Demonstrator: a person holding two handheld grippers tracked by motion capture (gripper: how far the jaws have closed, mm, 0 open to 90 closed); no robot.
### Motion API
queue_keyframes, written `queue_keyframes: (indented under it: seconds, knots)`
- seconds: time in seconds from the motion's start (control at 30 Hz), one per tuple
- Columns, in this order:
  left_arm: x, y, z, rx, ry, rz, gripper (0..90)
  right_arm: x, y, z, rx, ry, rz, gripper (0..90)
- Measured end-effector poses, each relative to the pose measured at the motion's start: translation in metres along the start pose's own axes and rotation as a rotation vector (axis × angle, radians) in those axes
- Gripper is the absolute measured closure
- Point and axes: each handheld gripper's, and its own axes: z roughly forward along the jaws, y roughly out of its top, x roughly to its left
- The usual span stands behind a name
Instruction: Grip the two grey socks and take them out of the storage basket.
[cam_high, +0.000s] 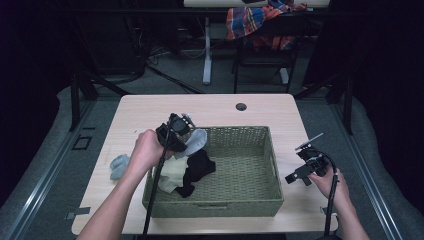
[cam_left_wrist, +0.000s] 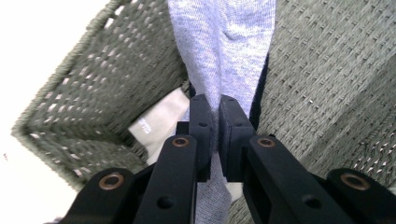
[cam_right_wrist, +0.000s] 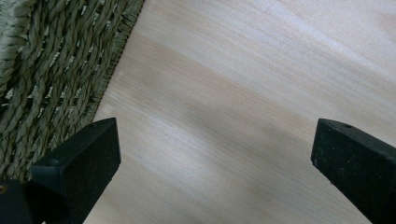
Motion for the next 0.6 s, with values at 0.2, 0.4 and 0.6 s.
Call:
queue_keyframes:
  seconds: [0.2,0.4,0.6]
  knots:
    - [0.007,-0.002,-0.009,-0.01,0.009,-0.012,85.5,0.0,0.0,0.001,-0.007,0.001,0.004,1.2]
    - [0.021,-0.013,-0.025,-0.04,0.037,-0.055,85.5,0.0,0.0,0.0,-0.006,0.003,0.003,1.2]
    - [0.033,-0.025,-0.036,-0.052,0.058,-0.092,85.5,0.002,-0.001,0.003,-0.04,0.009,0.029,1.2]
